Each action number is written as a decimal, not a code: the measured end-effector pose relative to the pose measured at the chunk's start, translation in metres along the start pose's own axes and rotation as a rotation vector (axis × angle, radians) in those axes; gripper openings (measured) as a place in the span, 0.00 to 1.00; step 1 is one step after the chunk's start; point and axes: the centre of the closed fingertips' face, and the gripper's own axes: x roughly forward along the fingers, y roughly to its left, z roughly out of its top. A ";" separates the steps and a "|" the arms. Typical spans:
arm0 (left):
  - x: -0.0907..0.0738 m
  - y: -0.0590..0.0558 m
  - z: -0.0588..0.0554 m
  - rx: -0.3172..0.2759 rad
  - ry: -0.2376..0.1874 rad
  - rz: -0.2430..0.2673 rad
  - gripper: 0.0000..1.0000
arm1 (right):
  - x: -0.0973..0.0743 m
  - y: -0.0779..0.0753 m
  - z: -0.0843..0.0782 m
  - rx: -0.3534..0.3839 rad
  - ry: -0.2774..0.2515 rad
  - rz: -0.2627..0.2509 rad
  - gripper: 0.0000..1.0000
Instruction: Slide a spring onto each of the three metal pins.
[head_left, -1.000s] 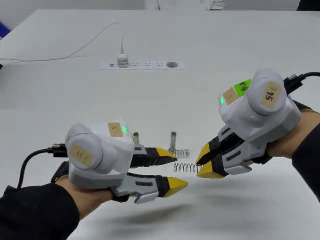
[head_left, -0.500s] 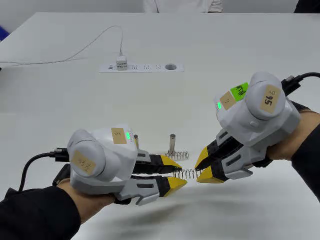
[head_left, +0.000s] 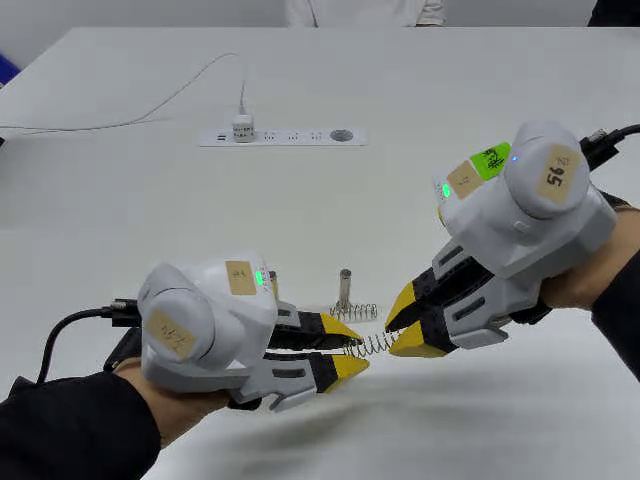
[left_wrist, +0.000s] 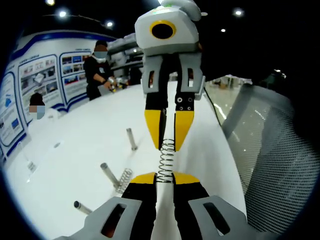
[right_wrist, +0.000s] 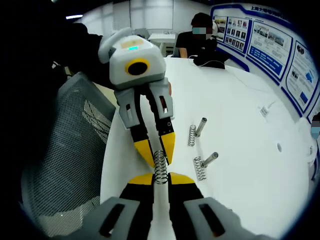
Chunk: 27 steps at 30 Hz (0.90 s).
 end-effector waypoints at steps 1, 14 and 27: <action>0.000 0.000 0.000 0.001 0.001 0.000 0.12 | -0.001 0.000 0.002 -0.001 -0.004 -0.001 0.11; 0.001 -0.001 0.000 0.009 0.005 0.000 0.11 | -0.001 0.001 0.019 -0.021 -0.023 -0.013 0.11; 0.003 -0.001 0.001 0.012 0.000 0.001 0.11 | 0.001 0.001 0.029 -0.030 -0.019 -0.023 0.12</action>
